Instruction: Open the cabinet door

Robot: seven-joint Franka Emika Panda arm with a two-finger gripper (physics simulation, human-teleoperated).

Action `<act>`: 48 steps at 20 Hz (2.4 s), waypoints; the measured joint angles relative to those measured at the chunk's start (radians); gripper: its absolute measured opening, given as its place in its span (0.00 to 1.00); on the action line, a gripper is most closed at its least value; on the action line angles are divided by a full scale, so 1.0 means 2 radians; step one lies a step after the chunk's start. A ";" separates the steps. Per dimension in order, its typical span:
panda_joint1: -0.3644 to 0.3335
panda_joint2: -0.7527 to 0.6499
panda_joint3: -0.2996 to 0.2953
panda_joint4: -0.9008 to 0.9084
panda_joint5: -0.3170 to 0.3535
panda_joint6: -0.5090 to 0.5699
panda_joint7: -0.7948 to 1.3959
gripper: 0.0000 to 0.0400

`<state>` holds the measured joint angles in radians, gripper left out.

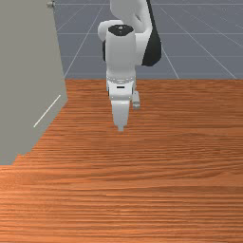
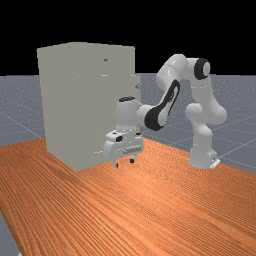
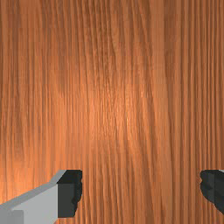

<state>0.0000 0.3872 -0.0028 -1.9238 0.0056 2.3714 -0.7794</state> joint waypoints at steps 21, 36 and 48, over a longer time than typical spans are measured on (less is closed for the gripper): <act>0.042 -0.243 -0.068 -0.110 0.101 -0.116 0.743 0.00; -0.066 -0.721 -0.097 -0.358 0.058 -0.081 0.765 0.95; -0.190 -0.819 -0.072 -0.340 -0.044 -0.106 0.778 1.00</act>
<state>-0.3799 -1.2506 -0.1467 -2.6044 -0.0827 2.1592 0.7769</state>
